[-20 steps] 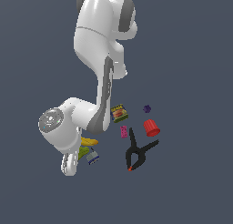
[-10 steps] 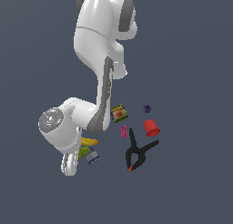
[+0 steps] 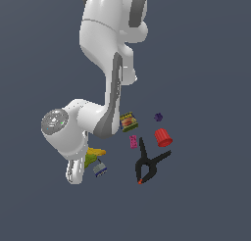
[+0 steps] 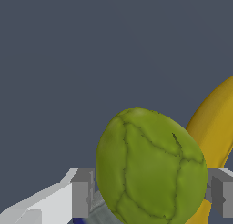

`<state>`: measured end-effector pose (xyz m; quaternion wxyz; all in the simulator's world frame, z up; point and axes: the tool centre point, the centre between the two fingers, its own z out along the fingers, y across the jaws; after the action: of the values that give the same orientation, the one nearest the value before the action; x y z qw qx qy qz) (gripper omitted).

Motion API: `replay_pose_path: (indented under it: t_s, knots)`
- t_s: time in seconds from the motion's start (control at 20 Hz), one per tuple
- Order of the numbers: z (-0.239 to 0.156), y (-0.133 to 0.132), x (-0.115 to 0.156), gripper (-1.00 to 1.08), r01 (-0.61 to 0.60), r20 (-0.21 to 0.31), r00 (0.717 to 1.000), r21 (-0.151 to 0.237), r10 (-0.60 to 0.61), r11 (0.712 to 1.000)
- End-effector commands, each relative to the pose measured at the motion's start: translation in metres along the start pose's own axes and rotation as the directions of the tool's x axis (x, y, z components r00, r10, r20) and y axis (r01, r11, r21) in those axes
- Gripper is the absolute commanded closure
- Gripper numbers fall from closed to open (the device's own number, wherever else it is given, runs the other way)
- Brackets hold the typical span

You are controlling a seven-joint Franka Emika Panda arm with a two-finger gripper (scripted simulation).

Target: Pick up a designated object from a clutter of objects.

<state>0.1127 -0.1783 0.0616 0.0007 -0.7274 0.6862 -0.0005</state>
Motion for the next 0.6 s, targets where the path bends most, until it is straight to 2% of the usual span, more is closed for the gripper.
replay_pose_path:
  t_s: [0.0, 0.55]
  knots:
    - [-0.012, 0.005, -0.001, 1.08, -0.001, -0.001, 1.000, 0.003, 0.001, 1.000]
    - [-0.085, 0.049, -0.012, 1.08, -0.001, 0.003, 1.000, 0.002, 0.001, 1.000]
